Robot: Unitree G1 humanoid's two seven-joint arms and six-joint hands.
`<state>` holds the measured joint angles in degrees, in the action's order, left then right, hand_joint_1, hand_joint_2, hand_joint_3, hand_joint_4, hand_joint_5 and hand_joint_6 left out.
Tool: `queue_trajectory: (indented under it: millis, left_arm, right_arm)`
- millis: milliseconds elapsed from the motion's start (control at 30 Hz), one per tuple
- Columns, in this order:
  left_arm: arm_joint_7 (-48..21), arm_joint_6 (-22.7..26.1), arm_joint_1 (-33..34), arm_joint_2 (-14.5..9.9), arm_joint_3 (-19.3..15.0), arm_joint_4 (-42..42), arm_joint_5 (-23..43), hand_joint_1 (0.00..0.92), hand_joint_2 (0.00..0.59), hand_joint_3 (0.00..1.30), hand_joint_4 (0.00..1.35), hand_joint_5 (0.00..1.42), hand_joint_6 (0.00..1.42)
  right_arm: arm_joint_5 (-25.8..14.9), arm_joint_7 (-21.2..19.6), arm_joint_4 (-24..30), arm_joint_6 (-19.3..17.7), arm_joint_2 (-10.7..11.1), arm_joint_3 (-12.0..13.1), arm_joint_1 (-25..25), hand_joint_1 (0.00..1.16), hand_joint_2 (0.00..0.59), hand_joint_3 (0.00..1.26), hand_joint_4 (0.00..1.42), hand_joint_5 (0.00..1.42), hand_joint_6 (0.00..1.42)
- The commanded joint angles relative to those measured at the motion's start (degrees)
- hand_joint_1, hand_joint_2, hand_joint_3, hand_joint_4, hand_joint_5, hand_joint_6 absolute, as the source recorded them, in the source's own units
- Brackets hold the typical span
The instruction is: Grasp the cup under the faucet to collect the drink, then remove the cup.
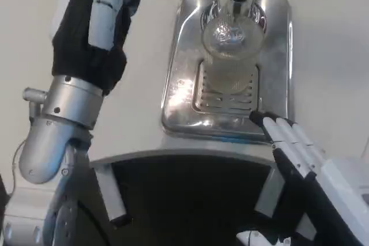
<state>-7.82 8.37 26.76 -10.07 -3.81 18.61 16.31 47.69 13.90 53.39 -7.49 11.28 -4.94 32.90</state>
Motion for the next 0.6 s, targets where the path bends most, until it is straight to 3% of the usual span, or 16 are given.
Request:
queue_trajectory:
  millis: [33, 233, 600]
  left_arm:
    - [0.89, 4.54, 0.99, 1.21, 0.14, 2.66, 1.95, 0.000, 0.252, 0.00, 0.00, 0.00, 0.00]
    - [0.92, 7.10, 2.77, 2.70, 2.53, 3.54, 0.73, 0.000, 0.255, 0.00, 0.00, 0.00, 0.00]
    - [1.15, 7.16, 5.18, 5.53, 4.27, 1.07, -0.99, 0.000, 0.254, 0.00, 0.00, 0.00, 0.00]
  right_arm:
    - [-0.45, -1.13, -0.48, -1.03, -0.21, -0.48, 1.48, 0.57, 0.317, 0.03, 0.00, 0.00, 0.16]
    - [-0.24, -2.50, -0.21, -1.66, -0.44, -0.94, 3.21, 0.58, 0.323, 0.03, 0.00, 0.01, 0.16]
    - [-0.04, -3.59, -0.10, -1.49, -1.36, -0.75, 4.10, 0.59, 0.324, 0.04, 0.00, 0.01, 0.16]
